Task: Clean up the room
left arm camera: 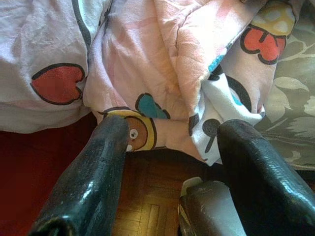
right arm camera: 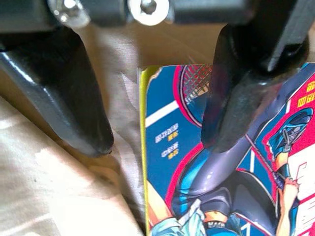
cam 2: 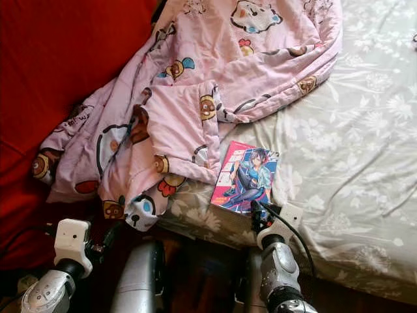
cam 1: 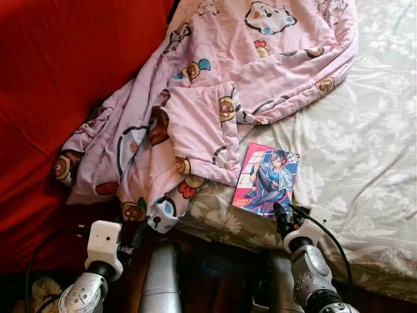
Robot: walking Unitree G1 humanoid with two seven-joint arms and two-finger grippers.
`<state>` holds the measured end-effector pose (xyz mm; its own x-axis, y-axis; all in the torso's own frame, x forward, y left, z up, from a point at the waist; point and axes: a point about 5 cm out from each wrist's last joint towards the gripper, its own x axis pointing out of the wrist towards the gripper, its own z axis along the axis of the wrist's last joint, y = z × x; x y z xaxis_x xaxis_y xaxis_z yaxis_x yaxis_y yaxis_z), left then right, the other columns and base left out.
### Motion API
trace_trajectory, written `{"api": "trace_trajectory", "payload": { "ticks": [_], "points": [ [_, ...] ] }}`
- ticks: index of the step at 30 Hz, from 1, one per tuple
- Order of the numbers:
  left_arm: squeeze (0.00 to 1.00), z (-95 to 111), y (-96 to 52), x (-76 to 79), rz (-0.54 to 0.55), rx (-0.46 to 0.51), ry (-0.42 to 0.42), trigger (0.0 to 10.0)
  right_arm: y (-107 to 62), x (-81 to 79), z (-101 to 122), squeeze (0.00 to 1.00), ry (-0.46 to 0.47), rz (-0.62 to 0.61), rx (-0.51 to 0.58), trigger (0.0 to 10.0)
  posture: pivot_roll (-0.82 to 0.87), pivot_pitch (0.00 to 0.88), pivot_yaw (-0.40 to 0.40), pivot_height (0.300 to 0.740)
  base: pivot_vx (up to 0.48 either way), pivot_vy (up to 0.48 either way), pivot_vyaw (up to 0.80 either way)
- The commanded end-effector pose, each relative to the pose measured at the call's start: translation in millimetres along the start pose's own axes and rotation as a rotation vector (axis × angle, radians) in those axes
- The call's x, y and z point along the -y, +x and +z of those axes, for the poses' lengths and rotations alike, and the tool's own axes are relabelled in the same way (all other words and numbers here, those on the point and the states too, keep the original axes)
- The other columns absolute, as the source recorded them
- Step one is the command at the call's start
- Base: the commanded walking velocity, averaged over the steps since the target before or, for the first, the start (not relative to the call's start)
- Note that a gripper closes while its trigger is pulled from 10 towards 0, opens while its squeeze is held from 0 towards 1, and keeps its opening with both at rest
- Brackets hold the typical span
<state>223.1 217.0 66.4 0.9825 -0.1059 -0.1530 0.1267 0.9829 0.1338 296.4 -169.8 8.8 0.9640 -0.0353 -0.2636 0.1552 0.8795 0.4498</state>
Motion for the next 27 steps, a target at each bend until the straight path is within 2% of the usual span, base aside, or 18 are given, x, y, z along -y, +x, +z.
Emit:
{"api": "trace_trajectory", "payload": {
  "ticks": [1,11,18,20,22,27],
  "points": [
    [0.0,-6,-7.3,-1.6,-0.009,-0.039,0.012,10.0,-6.4,4.3,-13,0.0,0.036,-0.018,-0.046,10.0,0.23,0.377,0.044,0.611,0.0,0.0,0.0],
    [0.0,-6,-10.7,2.9,-0.022,-0.049,0.012,10.0,-1.7,-5.7,-8,0.0,0.085,0.05,-0.019,10.0,0.25,0.387,0.051,0.611,0.0,0.0,0.0],
    [0.0,-6,-13.2,3.2,-0.035,-0.054,0.016,10.0,-1.0,-5.7,-8,0.0,0.13,0.072,-0.028,10.0,0.25,0.394,0.054,0.611,0.0,0.0,0.0],
    [0.0,-6,-13.9,3.2,-0.04,-0.055,0.021,10.0,-2.0,-6.1,-11,0.0,0.174,0.083,-0.043,10.0,0.26,0.396,0.055,0.611,0.0,0.0,0.0],
    [0.0,-5,-15.0,2.6,-0.04,-0.055,0.025,10.0,-5.0,-2.6,-17,0.0,0.287,0.08,-0.073,10.0,0.26,0.398,0.058,0.611,0.0,0.0,0.0],
    [0.0,-3,-17.4,2.5,-0.038,-0.053,0.029,10.0,-12.2,0.8,-30,0.0,0.41,0.099,-0.115,10.0,0.28,0.404,0.062,0.611,0.0,0.0,0.0]
  ]
}}
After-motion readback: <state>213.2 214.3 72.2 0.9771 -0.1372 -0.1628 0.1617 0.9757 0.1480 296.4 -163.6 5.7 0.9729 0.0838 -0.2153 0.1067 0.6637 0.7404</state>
